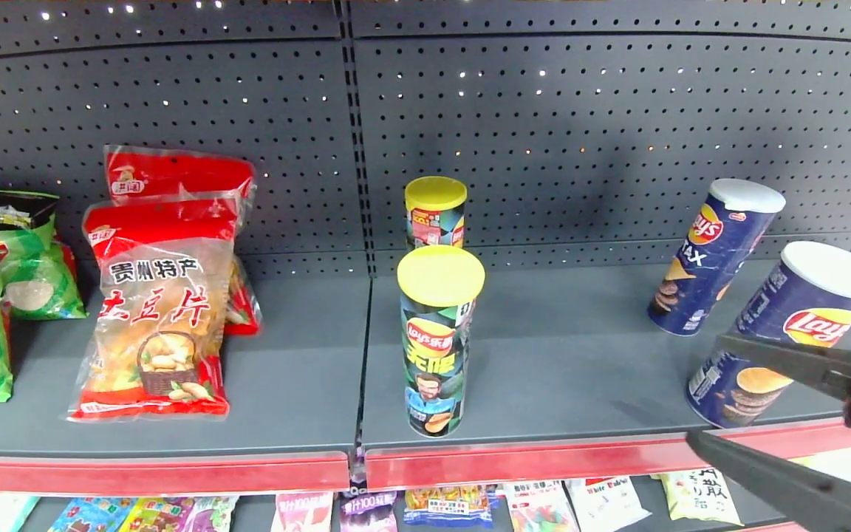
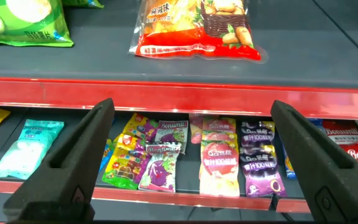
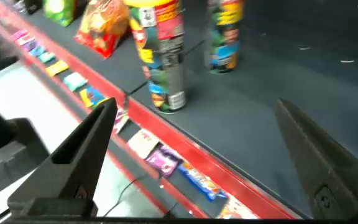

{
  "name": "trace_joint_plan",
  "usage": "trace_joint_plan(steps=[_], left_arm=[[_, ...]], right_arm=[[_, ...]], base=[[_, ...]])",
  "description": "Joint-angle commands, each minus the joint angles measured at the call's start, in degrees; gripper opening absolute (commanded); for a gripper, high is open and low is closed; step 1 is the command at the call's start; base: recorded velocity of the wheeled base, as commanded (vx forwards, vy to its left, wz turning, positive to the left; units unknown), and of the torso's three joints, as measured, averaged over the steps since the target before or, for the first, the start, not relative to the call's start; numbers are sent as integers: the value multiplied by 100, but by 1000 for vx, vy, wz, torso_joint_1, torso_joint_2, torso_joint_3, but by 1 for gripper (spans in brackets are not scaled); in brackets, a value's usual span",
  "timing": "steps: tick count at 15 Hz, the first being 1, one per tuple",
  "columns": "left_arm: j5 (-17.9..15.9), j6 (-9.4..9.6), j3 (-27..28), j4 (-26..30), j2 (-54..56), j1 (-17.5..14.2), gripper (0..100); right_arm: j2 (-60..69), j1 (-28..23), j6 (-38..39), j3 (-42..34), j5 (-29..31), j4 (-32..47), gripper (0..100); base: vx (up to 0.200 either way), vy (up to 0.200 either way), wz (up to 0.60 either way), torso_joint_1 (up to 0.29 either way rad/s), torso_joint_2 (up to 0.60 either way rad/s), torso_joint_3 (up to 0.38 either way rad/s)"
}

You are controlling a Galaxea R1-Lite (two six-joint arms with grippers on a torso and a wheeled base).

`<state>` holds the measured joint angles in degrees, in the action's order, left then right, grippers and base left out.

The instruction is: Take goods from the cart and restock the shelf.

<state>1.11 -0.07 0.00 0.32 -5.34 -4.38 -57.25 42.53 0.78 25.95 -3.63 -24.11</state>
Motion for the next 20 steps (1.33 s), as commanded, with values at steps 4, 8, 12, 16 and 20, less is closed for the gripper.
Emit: trace_joint_plan(steps=[4, 8, 12, 16, 20], left_arm=[[3, -1, 0, 3, -2, -2, 100], [3, -1, 0, 3, -2, -2, 100], [3, -1, 0, 3, 7, -2, 100], [3, -1, 0, 3, -2, -2, 100], [3, -1, 0, 3, -2, -2, 100]], right_arm=[[-1684, 97, -210, 525, 12, -296, 100], [-2185, 106, -430, 525, -270, -805, 100], [-2836, 80, -772, 648, -683, -1447, 100], [-3267, 88, -869, 920, -683, -1702, 100], [-3451, 80, -860, 1078, -691, -1711, 100]], base=[[0, 0, 0, 0, 0, 0], [0, 0, 0, 0, 0, 0], [0, 0, 0, 0, 0, 0], [0, 0, 0, 0, 0, 0], [0, 0, 0, 0, 0, 0]])
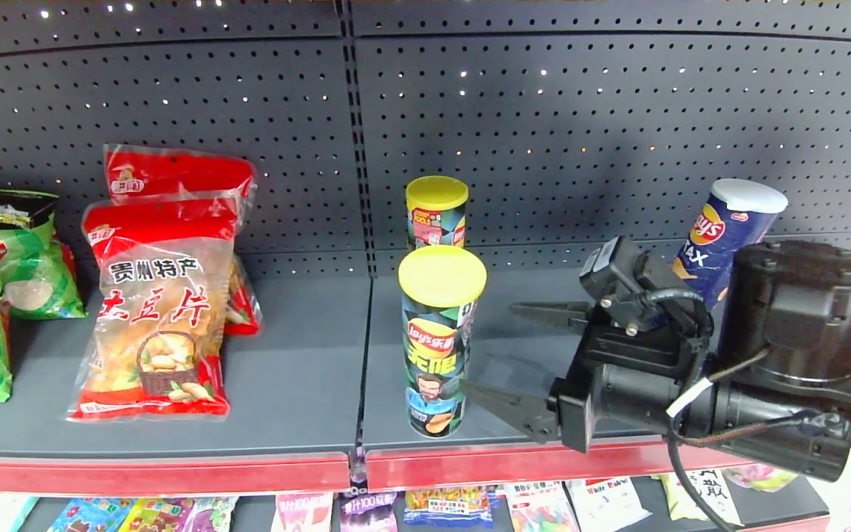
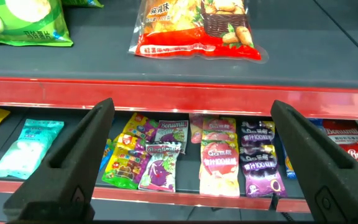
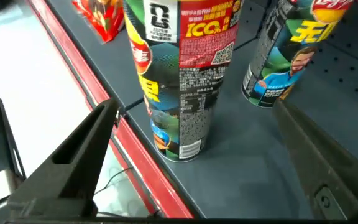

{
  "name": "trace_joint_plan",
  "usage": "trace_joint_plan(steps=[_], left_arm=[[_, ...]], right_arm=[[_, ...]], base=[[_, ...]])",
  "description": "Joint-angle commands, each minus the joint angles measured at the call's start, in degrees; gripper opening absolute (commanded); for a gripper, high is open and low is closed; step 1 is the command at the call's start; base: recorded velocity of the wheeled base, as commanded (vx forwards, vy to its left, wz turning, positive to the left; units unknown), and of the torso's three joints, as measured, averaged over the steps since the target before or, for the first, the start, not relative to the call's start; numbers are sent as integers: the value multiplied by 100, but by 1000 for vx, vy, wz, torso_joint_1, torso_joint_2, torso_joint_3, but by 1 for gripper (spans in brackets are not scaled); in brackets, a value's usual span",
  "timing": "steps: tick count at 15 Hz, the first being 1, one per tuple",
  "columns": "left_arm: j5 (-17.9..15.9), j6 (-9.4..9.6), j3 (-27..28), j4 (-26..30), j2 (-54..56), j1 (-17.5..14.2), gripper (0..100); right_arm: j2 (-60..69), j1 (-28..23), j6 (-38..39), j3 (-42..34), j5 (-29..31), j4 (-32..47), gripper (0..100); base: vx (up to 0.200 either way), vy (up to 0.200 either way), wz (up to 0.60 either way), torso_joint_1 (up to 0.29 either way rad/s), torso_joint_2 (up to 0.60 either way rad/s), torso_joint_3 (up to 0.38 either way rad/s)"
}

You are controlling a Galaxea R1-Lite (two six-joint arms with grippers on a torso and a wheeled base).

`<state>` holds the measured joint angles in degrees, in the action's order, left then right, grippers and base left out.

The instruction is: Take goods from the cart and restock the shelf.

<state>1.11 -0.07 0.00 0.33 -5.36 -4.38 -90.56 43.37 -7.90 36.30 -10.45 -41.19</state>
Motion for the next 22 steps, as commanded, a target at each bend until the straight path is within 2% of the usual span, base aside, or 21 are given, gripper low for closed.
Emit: trace_joint_plan(steps=[1, 9, 22], left_arm=[[3, -1, 0, 2, 0, -2, 100], [3, -1, 0, 2, 0, -2, 100], [3, -1, 0, 2, 0, -2, 100]], right_arm=[[-119, 4, -1, 52, -19, -3, 100], [48, 40, -159, 52, -546, -3, 100], [-550, 31, -186, 544, -537, -3, 100]], base=[[0, 0, 0, 0, 0, 0], [0, 0, 0, 0, 0, 0], [0, 0, 0, 0, 0, 0]])
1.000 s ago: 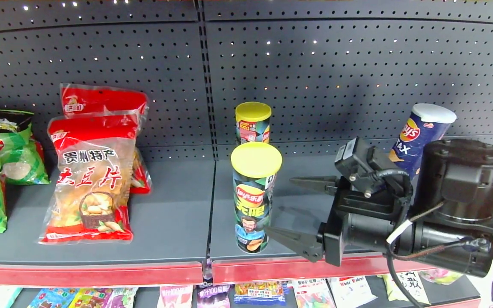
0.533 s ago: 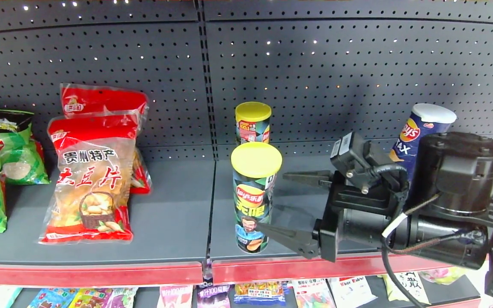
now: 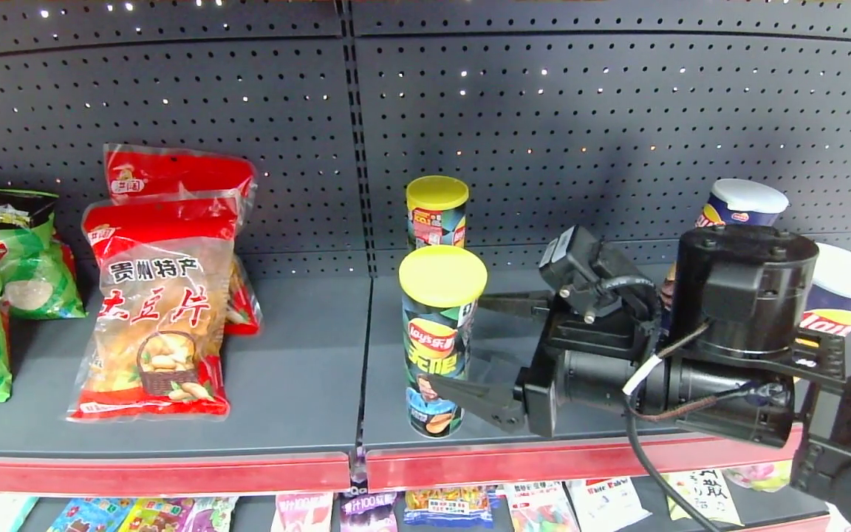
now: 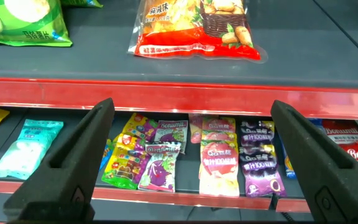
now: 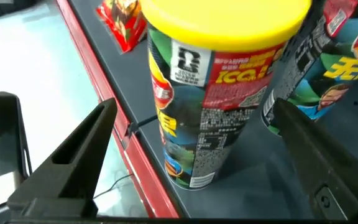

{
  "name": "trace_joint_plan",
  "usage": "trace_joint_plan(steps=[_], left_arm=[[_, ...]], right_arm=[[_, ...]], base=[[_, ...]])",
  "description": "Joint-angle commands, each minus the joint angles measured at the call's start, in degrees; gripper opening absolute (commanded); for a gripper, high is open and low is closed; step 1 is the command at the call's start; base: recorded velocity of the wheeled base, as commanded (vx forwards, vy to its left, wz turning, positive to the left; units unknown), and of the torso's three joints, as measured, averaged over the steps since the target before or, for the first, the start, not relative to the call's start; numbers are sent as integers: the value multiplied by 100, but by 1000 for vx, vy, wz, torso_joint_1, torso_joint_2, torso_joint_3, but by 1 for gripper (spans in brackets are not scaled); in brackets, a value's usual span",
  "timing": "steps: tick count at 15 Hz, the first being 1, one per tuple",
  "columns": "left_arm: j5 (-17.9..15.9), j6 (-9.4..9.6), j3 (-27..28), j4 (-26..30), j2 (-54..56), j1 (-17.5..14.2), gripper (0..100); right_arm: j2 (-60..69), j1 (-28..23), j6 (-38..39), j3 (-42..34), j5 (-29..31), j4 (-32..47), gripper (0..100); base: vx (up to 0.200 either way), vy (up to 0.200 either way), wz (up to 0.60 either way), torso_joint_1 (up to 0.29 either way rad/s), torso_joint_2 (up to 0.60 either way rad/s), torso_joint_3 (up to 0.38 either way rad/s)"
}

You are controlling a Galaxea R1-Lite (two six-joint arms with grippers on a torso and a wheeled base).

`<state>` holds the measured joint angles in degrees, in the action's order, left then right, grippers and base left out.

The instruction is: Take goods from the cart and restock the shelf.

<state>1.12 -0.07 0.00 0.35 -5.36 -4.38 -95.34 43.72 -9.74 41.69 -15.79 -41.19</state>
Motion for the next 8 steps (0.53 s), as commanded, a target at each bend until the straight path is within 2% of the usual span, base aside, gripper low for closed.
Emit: trace_joint_plan(steps=[1, 8], left_arm=[[2, -1, 0, 0, 0, -2, 100], [2, -1, 0, 0, 0, -2, 100]], right_arm=[[-99, -12, -2, 14, -3, -3, 100], [-468, -30, 7, 401, -3, -3, 100]], base=[[0, 0, 0, 0, 0, 0], [0, 0, 0, 0, 0, 0]])
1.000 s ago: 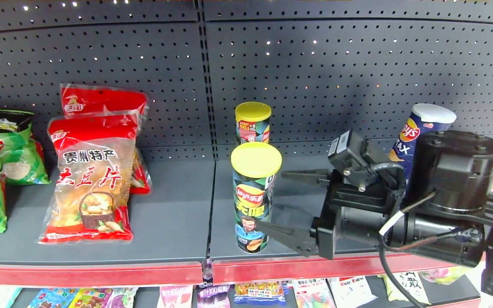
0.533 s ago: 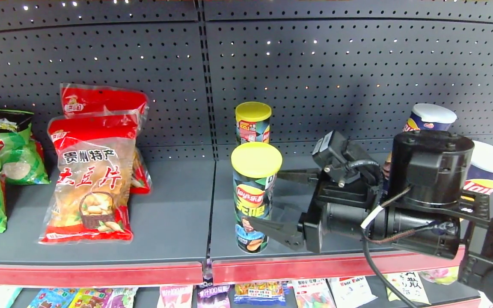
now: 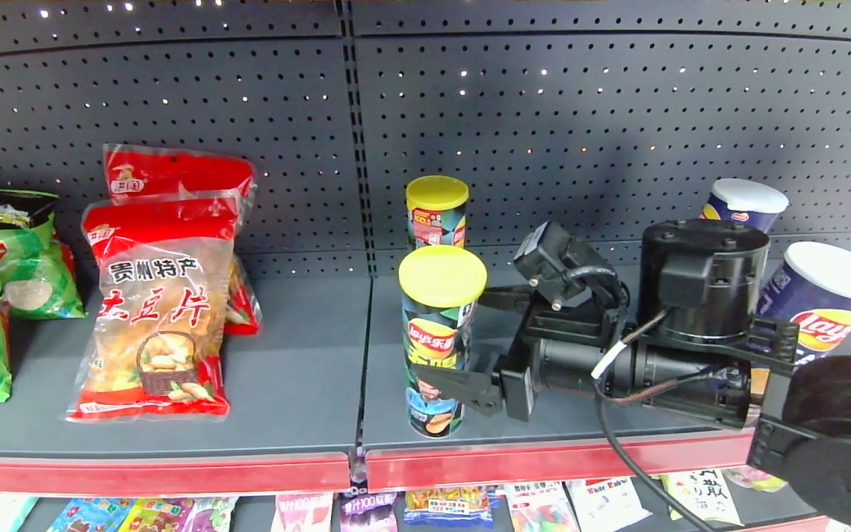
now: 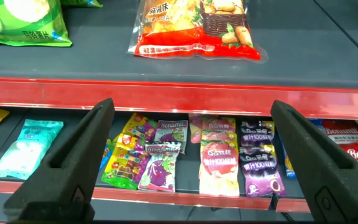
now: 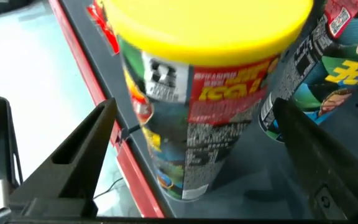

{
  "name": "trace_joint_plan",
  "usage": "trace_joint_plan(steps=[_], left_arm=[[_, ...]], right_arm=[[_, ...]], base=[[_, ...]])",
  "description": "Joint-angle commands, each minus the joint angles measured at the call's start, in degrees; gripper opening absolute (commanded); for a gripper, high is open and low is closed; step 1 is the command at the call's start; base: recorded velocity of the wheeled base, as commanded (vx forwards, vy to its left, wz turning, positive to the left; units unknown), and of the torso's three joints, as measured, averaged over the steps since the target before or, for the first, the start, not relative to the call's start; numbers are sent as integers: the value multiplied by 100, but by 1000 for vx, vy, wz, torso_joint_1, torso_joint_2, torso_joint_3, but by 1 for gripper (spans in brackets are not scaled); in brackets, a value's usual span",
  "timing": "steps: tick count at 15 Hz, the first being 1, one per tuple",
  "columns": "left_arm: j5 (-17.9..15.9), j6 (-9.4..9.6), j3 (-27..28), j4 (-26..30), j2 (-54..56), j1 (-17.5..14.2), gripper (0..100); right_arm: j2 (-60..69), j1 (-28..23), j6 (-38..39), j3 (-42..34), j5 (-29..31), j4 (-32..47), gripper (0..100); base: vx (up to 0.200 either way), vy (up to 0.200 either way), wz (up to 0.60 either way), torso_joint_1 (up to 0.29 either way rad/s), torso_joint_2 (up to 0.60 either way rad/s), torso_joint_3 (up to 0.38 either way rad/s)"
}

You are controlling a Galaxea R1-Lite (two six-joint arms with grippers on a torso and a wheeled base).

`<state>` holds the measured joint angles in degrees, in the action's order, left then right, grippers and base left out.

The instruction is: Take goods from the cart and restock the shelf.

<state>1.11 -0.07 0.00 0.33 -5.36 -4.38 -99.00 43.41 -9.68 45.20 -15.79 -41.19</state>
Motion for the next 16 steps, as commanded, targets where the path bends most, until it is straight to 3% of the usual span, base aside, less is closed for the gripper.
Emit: trace_joint_plan(steps=[1, 9, 10, 16], left_arm=[[3, -1, 0, 2, 0, -2, 100], [3, -1, 0, 2, 0, -2, 100], [3, -1, 0, 2, 0, -2, 100], [3, -1, 0, 2, 0, -2, 100]], right_arm=[[-155, 1, 1, 103, -3, -3, 100], [-533, -87, 1, 507, -3, -3, 100], [-559, -78, 1, 489, -3, -3, 0], [-506, -70, -8, 393, -3, -3, 0]], base=[[0, 0, 0, 0, 0, 0], [0, 0, 0, 0, 0, 0], [0, 0, 0, 0, 0, 0], [0, 0, 0, 0, 0, 0]])
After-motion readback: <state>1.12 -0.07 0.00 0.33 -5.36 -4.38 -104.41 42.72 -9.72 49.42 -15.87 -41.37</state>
